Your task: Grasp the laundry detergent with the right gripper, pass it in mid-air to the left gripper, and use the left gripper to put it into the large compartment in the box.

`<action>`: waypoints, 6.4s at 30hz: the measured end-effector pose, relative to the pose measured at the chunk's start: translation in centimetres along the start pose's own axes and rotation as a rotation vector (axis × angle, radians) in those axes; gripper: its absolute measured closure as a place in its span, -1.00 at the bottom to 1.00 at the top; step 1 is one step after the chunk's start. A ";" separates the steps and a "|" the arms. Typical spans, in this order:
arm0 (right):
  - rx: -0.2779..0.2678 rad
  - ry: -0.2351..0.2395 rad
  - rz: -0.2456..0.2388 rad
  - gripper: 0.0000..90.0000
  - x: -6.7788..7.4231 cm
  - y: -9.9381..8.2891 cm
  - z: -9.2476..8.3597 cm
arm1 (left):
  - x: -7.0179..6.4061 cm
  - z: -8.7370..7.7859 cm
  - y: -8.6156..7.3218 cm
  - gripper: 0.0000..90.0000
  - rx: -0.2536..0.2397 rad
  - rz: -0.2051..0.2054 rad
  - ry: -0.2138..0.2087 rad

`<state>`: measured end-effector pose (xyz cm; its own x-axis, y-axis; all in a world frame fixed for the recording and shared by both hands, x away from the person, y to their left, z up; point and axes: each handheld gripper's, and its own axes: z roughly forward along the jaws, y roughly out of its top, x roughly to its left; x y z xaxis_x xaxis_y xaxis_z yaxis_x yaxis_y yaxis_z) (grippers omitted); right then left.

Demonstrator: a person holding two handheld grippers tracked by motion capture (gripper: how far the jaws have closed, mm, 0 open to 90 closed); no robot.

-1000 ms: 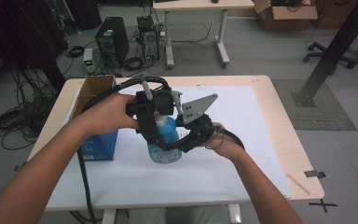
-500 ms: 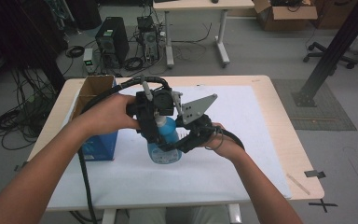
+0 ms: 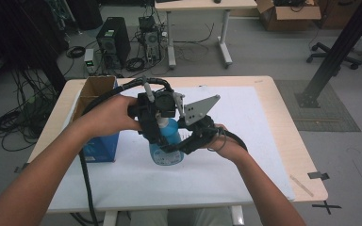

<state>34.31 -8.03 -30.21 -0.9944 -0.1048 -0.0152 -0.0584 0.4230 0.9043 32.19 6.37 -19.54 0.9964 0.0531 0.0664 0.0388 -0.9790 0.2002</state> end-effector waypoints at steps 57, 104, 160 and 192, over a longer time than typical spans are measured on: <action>0.440 -0.336 0.203 -0.92 4.2 -4.3 -14.2 | 3.9 -5.0 -0.9 -0.16 0.067 -0.354 0.179; 0.593 -0.449 0.239 -0.91 5.4 -6.1 -19.0 | 8.1 -13.8 -8.4 -0.16 0.071 -1.057 0.373; 0.599 -0.456 0.254 -0.91 4.8 -7.0 -18.0 | 8.7 -5.0 -17.7 -0.16 0.048 -1.317 0.408; 0.613 -0.451 0.283 -0.90 4.8 -8.0 -17.9 | 8.7 2.7 -20.3 -0.16 0.047 -1.316 0.388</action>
<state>31.61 -28.02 -29.84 -0.9110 0.3976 -0.1094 0.2930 0.8107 0.5069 40.28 26.19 -25.68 0.1378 0.9828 0.1230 0.9405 -0.1687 0.2950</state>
